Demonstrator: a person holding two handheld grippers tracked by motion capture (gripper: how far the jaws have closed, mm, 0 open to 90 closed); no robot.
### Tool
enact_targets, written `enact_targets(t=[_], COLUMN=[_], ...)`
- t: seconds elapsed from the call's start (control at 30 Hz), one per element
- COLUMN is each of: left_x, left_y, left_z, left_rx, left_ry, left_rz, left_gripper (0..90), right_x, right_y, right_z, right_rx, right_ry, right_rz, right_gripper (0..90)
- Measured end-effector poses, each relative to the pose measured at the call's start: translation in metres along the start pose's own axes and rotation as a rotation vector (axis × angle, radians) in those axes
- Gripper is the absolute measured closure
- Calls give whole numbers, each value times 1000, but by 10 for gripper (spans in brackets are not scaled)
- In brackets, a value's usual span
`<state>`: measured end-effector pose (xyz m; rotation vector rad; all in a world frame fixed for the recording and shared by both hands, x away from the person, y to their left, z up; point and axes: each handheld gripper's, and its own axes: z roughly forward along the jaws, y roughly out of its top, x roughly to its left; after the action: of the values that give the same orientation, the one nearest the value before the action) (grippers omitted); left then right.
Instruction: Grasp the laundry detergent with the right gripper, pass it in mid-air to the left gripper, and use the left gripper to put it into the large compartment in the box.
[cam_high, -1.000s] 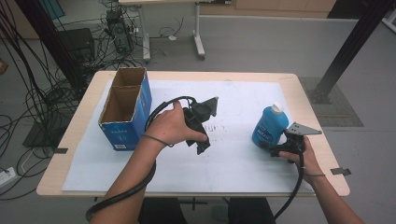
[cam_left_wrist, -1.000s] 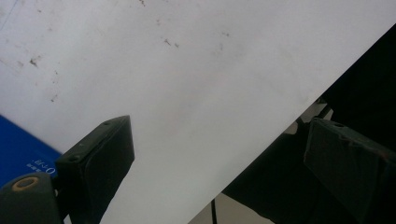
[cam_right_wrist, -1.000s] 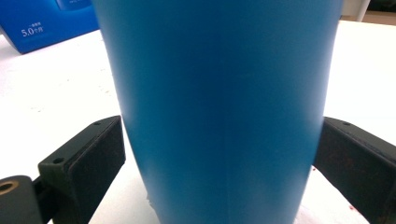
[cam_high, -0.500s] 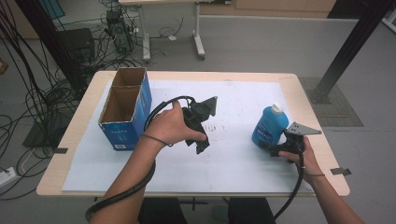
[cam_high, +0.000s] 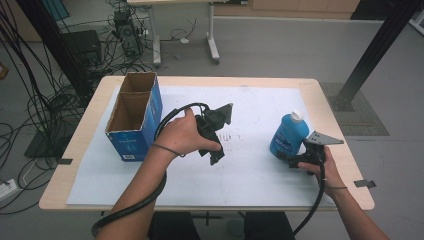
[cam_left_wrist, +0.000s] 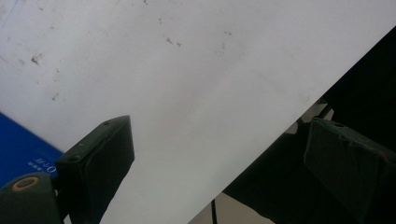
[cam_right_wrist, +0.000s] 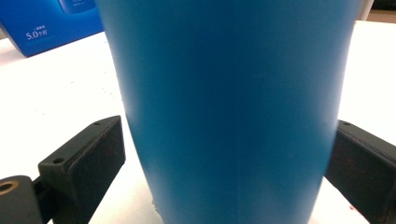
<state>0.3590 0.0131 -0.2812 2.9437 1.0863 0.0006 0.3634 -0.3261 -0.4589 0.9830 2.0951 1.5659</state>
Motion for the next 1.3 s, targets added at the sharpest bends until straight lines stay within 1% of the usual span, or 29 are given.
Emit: enact_targets(t=[0.23,0.4,0.6,0.7,0.97,1.13,1.3], left_x=[0,0,0,0,-1,-1,-1], left_y=[0,0,-1,-1,0,0,0], left_z=[0,-1,-1,0,-1,-1,1], left_rx=[0,-1,0,3,1,0,2], left_ry=[1,-1,-1,0,-1,0,-5], left_rz=[0,3,2,3,8,7,4], left_gripper=[88,88,87,88,88,88,88], right_x=[0,1,2,2,3,3,3], right_y=[0,0,0,0,1,1,1], right_z=[0,1,2,2,2,2,3], right_rx=[-4,-11,-18,-25,-37,-44,-48], right_ry=[8,16,15,13,9,4,-12], right_rz=[10,8,7,11,1,-1,-6], right_gripper=[17,15,20,49,128,161,233])
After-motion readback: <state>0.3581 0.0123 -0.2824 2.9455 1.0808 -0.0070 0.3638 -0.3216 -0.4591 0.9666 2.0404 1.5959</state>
